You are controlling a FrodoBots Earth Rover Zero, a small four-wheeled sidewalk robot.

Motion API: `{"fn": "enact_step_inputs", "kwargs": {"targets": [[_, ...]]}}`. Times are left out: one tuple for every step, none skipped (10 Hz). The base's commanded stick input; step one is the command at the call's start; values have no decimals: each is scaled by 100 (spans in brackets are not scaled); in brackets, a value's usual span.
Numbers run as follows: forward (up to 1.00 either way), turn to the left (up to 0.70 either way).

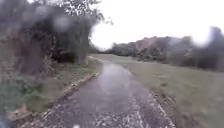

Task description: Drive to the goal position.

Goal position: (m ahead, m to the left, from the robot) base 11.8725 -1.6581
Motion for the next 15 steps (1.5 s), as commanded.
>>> {"fn": "enact_step_inputs", "kwargs": {"targets": [[100,0],[100,0],[100,0],[100,0],[100,0],[100,0],[100,0],[100,0],[100,0],[100,0],[97,0],[55,0],[13,0],[0,0],[0,0]]}}
